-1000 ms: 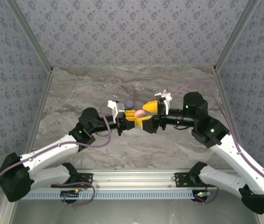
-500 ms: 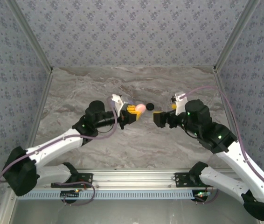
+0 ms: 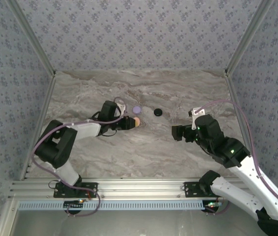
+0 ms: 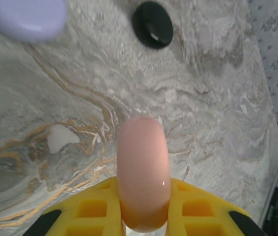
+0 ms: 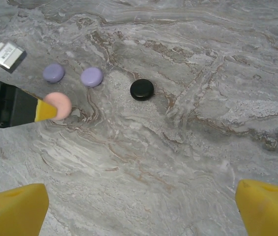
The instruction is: Insert the wireless bluetooth earbuds into the charging case
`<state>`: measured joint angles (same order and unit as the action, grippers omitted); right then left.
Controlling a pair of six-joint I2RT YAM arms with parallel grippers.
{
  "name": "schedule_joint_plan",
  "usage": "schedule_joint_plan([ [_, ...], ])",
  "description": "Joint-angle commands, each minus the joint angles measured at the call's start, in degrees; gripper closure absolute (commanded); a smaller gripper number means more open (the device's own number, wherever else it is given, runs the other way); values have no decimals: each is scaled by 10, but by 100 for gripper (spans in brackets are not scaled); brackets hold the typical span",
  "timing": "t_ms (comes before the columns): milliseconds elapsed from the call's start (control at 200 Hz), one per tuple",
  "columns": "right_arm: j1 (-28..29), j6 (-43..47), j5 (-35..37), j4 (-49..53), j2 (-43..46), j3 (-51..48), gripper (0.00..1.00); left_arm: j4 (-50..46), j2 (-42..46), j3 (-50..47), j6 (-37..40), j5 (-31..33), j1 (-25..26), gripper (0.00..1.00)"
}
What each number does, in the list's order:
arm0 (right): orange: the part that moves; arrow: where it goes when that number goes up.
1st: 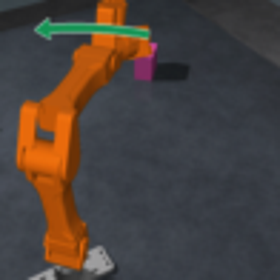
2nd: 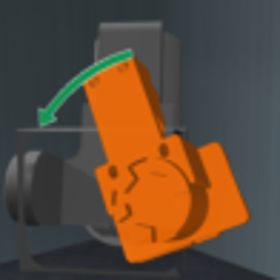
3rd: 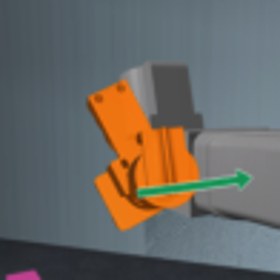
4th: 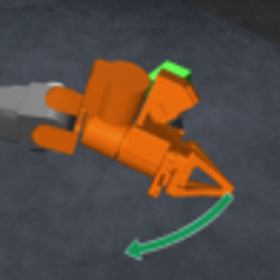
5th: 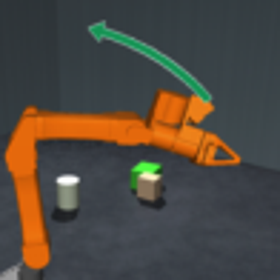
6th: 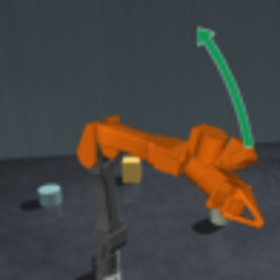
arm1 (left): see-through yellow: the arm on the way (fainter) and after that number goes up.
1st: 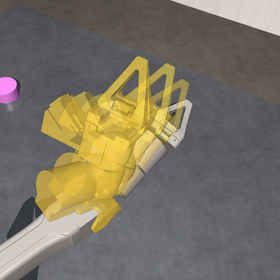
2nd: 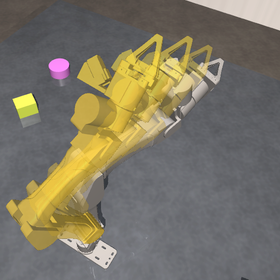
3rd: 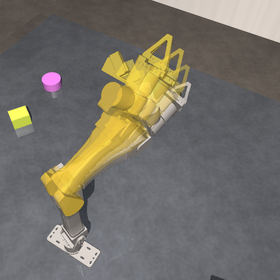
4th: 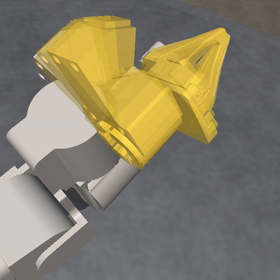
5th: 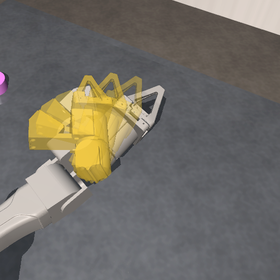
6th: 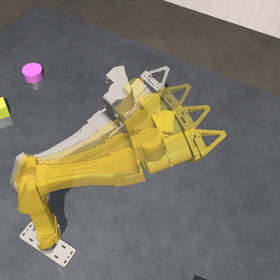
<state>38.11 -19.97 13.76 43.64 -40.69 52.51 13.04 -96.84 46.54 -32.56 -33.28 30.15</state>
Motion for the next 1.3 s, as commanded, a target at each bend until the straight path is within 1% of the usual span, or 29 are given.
schedule_joint_plan([
  [0,-4,-15,15,15,8,-11,0,-22,-26,23,-30,-37,10,100],
  [160,-7,-20,12,15,11,-20,0,-15,-58,21,-44,-32,13,100],
  [190,-7,-20,11,15,11,-20,0,-14,-61,22,-44,-31,14,98],
  [240,-7,-20,12,17,11,-21,0,-16,-67,23,-44,-28,16,93],
  [315,-9,-20,11,18,11,-21,0,-15,-74,22,-45,-22,16,84],
  [420,-9,-19,10,17,11,-21,0,-13,-73,18,-47,-9,17,66],
  [540,-13,-14,9,14,10,-25,0,-21,-59,15,-42,16,17,51],
  [680,-22,5,10,-2,7,-34,0,-48,-24,11,-27,50,16,39],
  [770,-36,15,27,-21,3,-49,0,-69,14,8,-13,73,11,32],
  [820,-48,14,40,-38,3,-64,0,-92,40,8,-1,94,8,27],
  [924,-84,15,59,-89,2,-109,0,-147,99,6,31,160,-3,16],
  [999,-123,44,57,-151,1,-148,0,-162,150,-10,46,201,-17,12],
  [1039,-145,63,56,-188,0,-170,0,-168,180,-21,54,234,-25,9],
  [1069,-163,76,58,-216,-1,-188,0,-175,205,-29,62,271,-28,8],
  [1104,-185,85,58,-253,-3,-209,0,-190,235,-36,71,333,-29,6],
  [1189,-246,92,52,-350,-16,-265,0,-212,300,-56,92,522,-29,1],
  [1239,-283,92,40,-408,-30,-295,0,-183,333,-84,115,610,-30,1],
  [1274,-310,93,26,-444,-45,-311,0,-142,350,-112,140,646,-33,1],
  [1294,-326,95,9,-439,-54,-306,0,-112,358,-130,160,658,-36,1],
])
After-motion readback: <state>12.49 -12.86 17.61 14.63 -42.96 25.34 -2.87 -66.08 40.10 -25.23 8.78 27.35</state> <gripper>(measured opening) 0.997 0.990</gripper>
